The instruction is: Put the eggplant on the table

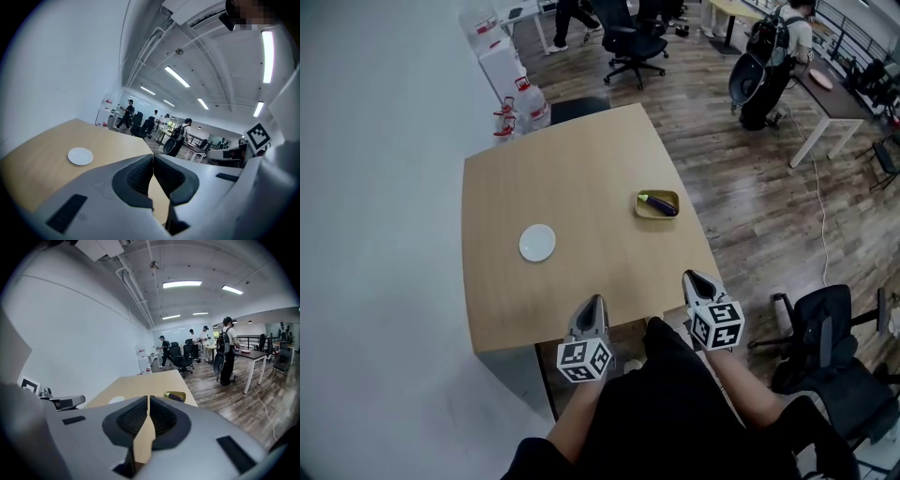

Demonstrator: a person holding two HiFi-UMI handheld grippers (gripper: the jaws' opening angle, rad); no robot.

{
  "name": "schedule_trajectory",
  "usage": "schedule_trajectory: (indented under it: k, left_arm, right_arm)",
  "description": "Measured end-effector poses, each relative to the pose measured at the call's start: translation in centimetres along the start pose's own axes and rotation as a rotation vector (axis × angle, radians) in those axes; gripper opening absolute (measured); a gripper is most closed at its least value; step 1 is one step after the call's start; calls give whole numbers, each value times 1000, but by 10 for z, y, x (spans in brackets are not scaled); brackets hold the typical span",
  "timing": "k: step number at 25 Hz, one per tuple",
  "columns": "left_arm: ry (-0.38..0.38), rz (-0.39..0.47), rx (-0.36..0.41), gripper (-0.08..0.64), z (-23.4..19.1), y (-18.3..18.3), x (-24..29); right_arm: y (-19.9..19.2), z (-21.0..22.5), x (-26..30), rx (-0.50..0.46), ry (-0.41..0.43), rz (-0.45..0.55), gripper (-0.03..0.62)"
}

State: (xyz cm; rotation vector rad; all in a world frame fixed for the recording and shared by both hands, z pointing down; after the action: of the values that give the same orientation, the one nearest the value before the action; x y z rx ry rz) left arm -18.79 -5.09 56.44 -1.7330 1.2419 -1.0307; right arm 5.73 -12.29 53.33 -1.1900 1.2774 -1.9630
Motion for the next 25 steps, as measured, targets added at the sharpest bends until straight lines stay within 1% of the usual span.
schedule_trajectory:
  k: [3, 5, 8, 10, 12, 17, 23, 25]
  left_arm:
    - [-25, 13, 14, 14, 11, 4, -16]
    - [-37, 17, 28, 14, 19, 7, -24]
    - [-26, 2, 61, 14, 27, 7, -32]
    - [-36, 8, 60, 14, 31, 10, -34]
    - [-55, 25, 58, 14, 35, 14, -35]
    - [-75, 58, 68, 14, 39, 26, -31]
    - [-88, 64, 76, 14, 40, 36, -16]
    - [-92, 67, 82, 14, 39, 38, -11]
  right_arm:
    - [-2, -18, -31, 21, 35, 58, 66]
    - [-1, -26, -46, 5, 42, 93, 63]
    - [0, -30, -62, -47, -10, 114, 64]
    - [4, -31, -69, -57, -41, 122, 63]
    - [9, -32, -75, -70, -54, 138, 63]
    - [21, -36, -76, -128, -49, 172, 60]
    - [31, -41, -64, -117, -28, 173, 61]
    - [34, -44, -59, -129, -21, 180, 61]
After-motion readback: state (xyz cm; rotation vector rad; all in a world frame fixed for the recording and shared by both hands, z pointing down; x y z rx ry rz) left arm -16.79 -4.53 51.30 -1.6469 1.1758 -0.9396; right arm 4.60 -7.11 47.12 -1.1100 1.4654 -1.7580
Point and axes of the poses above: the fingertips, and each gripper's own axes: x forward along the fingers, z to its right, y out of its top, the point moved 5 cm from there along -x, backward along the fingers, and after that the axes turned 4 degrees about z, right-handed, at the moved point
